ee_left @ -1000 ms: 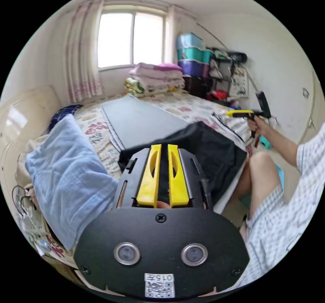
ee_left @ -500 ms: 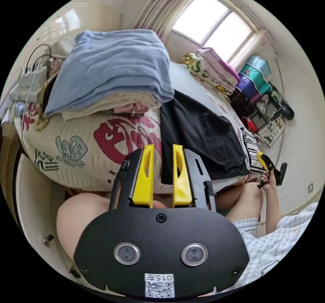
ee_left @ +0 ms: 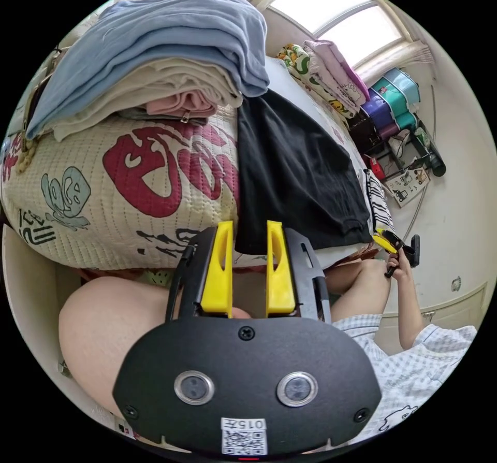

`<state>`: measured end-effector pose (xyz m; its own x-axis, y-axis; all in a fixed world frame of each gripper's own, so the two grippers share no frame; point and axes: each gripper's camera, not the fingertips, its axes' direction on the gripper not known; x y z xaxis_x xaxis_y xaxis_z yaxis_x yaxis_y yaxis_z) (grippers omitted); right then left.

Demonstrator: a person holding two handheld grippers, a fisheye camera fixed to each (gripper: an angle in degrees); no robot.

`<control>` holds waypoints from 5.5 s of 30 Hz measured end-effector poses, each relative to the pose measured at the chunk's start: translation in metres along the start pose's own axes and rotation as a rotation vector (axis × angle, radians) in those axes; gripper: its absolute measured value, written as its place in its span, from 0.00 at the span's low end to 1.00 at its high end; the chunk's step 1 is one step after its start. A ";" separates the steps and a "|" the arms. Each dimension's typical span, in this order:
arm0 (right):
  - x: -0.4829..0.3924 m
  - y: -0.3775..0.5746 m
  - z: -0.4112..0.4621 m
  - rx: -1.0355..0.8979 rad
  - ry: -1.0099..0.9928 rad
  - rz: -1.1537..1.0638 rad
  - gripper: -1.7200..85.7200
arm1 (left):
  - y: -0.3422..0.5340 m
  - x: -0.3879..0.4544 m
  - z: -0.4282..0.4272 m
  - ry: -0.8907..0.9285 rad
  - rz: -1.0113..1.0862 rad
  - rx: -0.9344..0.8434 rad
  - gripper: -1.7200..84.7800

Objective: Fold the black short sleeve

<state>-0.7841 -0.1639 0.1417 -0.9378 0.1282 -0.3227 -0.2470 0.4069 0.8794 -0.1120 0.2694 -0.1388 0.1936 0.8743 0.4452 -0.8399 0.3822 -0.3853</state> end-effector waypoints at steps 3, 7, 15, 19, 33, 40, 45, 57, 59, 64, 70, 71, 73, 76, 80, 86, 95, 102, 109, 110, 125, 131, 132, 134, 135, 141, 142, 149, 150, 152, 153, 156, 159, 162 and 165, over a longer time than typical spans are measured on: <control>-0.014 -0.020 0.006 -0.131 0.013 -0.048 0.13 | 0.001 -0.003 -0.001 -0.035 0.009 0.008 0.11; -0.017 -0.032 -0.014 -0.128 0.023 -0.024 0.07 | 0.003 -0.010 -0.002 -0.018 0.016 0.004 0.08; -0.022 -0.034 -0.077 -0.004 -0.010 -0.018 0.03 | 0.013 -0.021 -0.020 0.044 0.056 0.037 0.02; -0.017 -0.036 -0.104 0.038 -0.026 -0.002 0.03 | 0.022 -0.024 -0.037 0.114 0.093 0.072 0.02; 0.031 -0.052 -0.199 0.111 -0.114 0.102 0.02 | 0.059 -0.035 -0.081 0.201 0.145 0.078 0.01; 0.051 -0.059 -0.238 0.130 -0.122 0.121 0.02 | 0.061 -0.043 -0.080 0.188 0.116 0.037 0.02; 0.114 -0.050 -0.279 0.227 -0.345 0.297 0.02 | 0.068 -0.048 -0.086 0.100 0.067 0.039 0.02; 0.209 -0.009 -0.334 0.433 -0.569 0.409 0.01 | 0.112 -0.060 -0.153 -0.007 -0.002 0.311 0.01; 0.217 -0.005 -0.335 0.446 -0.583 0.413 0.01 | 0.123 -0.065 -0.165 0.024 -0.016 0.373 0.01; 0.235 0.008 -0.330 0.488 -0.634 0.403 0.01 | 0.143 -0.078 -0.192 0.199 -0.053 0.459 0.01; 0.240 0.038 -0.318 0.623 -0.664 0.313 0.01 | 0.161 -0.077 -0.219 0.342 0.018 0.540 0.01; 0.239 0.044 -0.313 0.640 -0.644 0.303 0.01 | 0.163 -0.078 -0.222 0.350 0.027 0.545 0.01; 0.240 0.054 -0.305 0.670 -0.608 0.308 0.01 | 0.165 -0.081 -0.225 0.353 0.026 0.544 0.01; 0.239 0.072 -0.291 0.752 -0.529 0.338 0.01 | 0.166 -0.090 -0.219 0.377 0.009 0.539 0.01; 0.236 0.085 -0.258 0.725 -0.532 0.324 0.01 | 0.156 -0.099 -0.209 0.482 -0.042 0.519 0.01; 0.202 0.103 -0.224 0.736 -0.406 0.175 0.01 | 0.148 -0.083 -0.200 0.524 0.014 0.527 0.01; 0.182 0.136 -0.106 0.697 -0.324 0.052 0.02 | 0.144 -0.062 -0.188 0.491 0.047 0.493 0.01; 0.142 0.163 -0.008 0.645 -0.226 -0.428 0.09 | 0.140 -0.027 -0.173 0.465 0.149 0.463 0.02; 0.103 0.160 0.028 0.514 -0.231 -0.840 0.10 | 0.114 0.048 -0.138 0.285 0.361 0.291 0.11; 0.097 0.156 0.037 0.470 -0.216 -0.901 0.10 | 0.108 0.063 -0.129 0.251 0.396 0.260 0.11; 0.103 0.072 0.198 0.002 -0.144 -0.982 0.14 | 0.043 0.151 -0.012 0.049 0.560 -0.102 0.13; 0.077 0.038 0.262 -0.172 0.018 -0.925 0.13 | 0.031 0.138 0.007 0.059 0.462 -0.080 0.10; 0.072 0.034 0.269 -0.167 0.058 -0.920 0.12 | 0.030 0.139 0.009 0.055 0.463 -0.077 0.10; 0.065 0.027 0.276 -0.158 0.106 -0.917 0.10 | 0.031 0.143 0.012 0.029 0.481 -0.067 0.10; 0.060 0.024 0.281 -0.155 0.129 -0.928 0.09 | 0.033 0.146 0.013 0.003 0.497 -0.059 0.09; 0.032 -0.002 0.298 -0.195 0.188 -0.910 0.09 | 0.035 0.151 0.020 -0.051 0.520 -0.037 0.09; 0.030 -0.006 0.299 -0.199 0.188 -0.892 0.09 | 0.035 0.150 0.020 -0.050 0.517 -0.036 0.09; 0.003 -0.042 0.308 -0.235 0.230 -0.757 0.06 | 0.031 0.137 0.024 -0.047 0.484 -0.032 0.03; -0.005 -0.044 0.311 -0.241 0.262 -0.770 0.06 | 0.030 0.134 0.024 -0.039 0.477 -0.034 0.02; -0.017 -0.046 0.314 -0.250 0.310 -0.787 0.05 | 0.028 0.128 0.025 -0.025 0.465 -0.034 0.02; -0.024 -0.048 0.315 -0.256 0.336 -0.798 0.05 | 0.027 0.125 0.025 -0.015 0.459 -0.036 0.02; -0.033 -0.053 0.315 -0.261 0.368 -0.830 0.04 | 0.025 0.118 0.025 -0.005 0.455 -0.034 0.02; -0.033 -0.061 0.308 -0.257 0.348 -0.835 0.03 | 0.024 0.114 0.024 -0.012 0.458 -0.019 0.02; -0.030 -0.065 0.296 -0.233 0.315 -0.853 0.01 | 0.023 0.107 0.020 0.007 0.452 0.002 0.02; -0.025 -0.063 0.278 -0.184 0.283 -0.895 0.01 | 0.023 0.098 0.012 0.041 0.441 0.040 0.02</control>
<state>-0.6768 0.0582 -0.0029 -0.4009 -0.3944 -0.8269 -0.9129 0.0962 0.3966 -0.1181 0.3602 -0.0947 -0.1687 0.9625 0.2124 -0.8656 -0.0416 -0.4990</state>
